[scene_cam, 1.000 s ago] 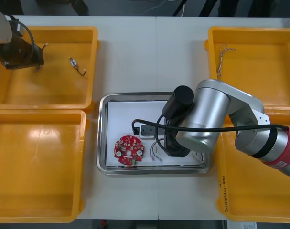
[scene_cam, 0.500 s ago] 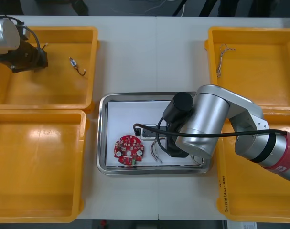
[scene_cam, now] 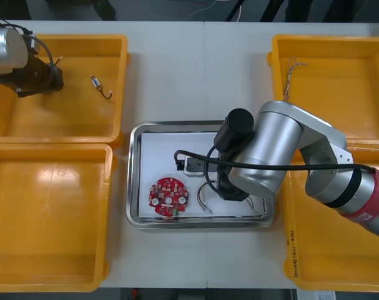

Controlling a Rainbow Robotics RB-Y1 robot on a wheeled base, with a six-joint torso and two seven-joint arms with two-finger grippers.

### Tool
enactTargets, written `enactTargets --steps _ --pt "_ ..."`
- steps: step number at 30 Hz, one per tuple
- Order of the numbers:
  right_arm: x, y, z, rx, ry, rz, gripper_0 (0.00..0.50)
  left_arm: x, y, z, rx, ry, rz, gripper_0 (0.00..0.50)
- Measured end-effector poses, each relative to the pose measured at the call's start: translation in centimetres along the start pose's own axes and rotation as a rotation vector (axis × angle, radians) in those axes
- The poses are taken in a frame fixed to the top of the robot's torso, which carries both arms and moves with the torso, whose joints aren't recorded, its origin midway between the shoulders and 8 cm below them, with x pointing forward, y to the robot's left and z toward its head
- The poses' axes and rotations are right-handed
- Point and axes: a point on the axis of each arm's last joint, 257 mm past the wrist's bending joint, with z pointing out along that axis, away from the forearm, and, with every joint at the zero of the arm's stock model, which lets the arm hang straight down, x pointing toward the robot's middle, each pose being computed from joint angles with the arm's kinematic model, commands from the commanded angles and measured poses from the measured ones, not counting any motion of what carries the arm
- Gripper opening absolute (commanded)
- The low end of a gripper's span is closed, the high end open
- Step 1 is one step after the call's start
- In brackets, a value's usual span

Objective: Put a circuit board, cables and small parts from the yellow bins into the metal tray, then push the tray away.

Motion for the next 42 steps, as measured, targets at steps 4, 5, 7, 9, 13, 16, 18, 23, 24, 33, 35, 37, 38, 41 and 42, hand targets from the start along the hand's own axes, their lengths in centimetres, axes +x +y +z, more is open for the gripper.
enactTargets --steps 4,5,7,9,13,16,18,23,24,33,35,37,38,41,42 --pt "-0.2 -1.0 -2.0 -0.017 -0.004 0.059 0.500 -0.2 0.0 0.1 -0.001 -0.009 0.003 0.000" --pt "-0.2 -1.2 -2.5 -0.023 -0.005 0.071 0.500 -0.3 0.0 0.1 -0.002 -0.014 0.006 0.000" --pt "0.0 -1.5 -3.6 -0.033 -0.006 0.094 0.500 -0.3 -0.1 0.2 -0.006 -0.020 0.017 0.000" --pt "0.4 -2.0 -4.8 -0.030 -0.002 0.112 0.500 -0.3 -0.1 0.3 -0.010 -0.022 0.029 0.000" --pt "1.0 -3.4 -7.7 0.007 -0.003 0.150 0.500 -0.3 -0.3 0.3 -0.009 -0.023 0.034 0.000" --pt "0.4 -5.1 -9.7 0.058 -0.054 0.254 0.500 -0.3 -0.5 0.3 -0.003 -0.022 0.029 0.000" --pt "0.2 -6.0 -10.8 0.082 -0.082 0.334 0.500 -0.2 -0.6 0.3 0.001 -0.015 0.027 0.000" --pt "0.6 -8.1 -12.4 0.123 -0.116 0.415 0.500 1.0 -1.1 -0.5 0.002 0.054 0.040 0.000" --pt "0.9 -8.5 -12.7 0.130 -0.118 0.432 0.500 1.3 -1.2 -0.7 0.002 0.073 0.047 0.000" --pt "6.1 -13.0 -14.4 0.229 -0.093 0.701 0.500 1.6 -2.0 -4.9 0.004 0.176 0.113 0.000" --pt "7.5 -14.0 -14.4 0.244 -0.076 0.747 0.500 1.6 -2.0 -5.9 0.007 0.197 0.117 0.000" --pt "8.7 -14.9 -14.4 0.245 -0.067 0.791 0.500 1.7 -2.0 -7.0 0.010 0.217 0.121 0.000" --pt "9.2 -15.3 -14.5 0.244 -0.065 0.816 0.500 1.7 -2.0 -7.5 0.011 0.226 0.124 0.000" --pt "10.7 -16.5 -14.7 0.241 -0.064 0.883 0.500 1.7 -2.2 -8.8 0.013 0.243 0.142 0.000" --pt "11.3 -16.9 -14.8 0.240 -0.063 0.906 0.500 1.7 -2.5 -9.4 0.013 0.249 0.155 0.000"
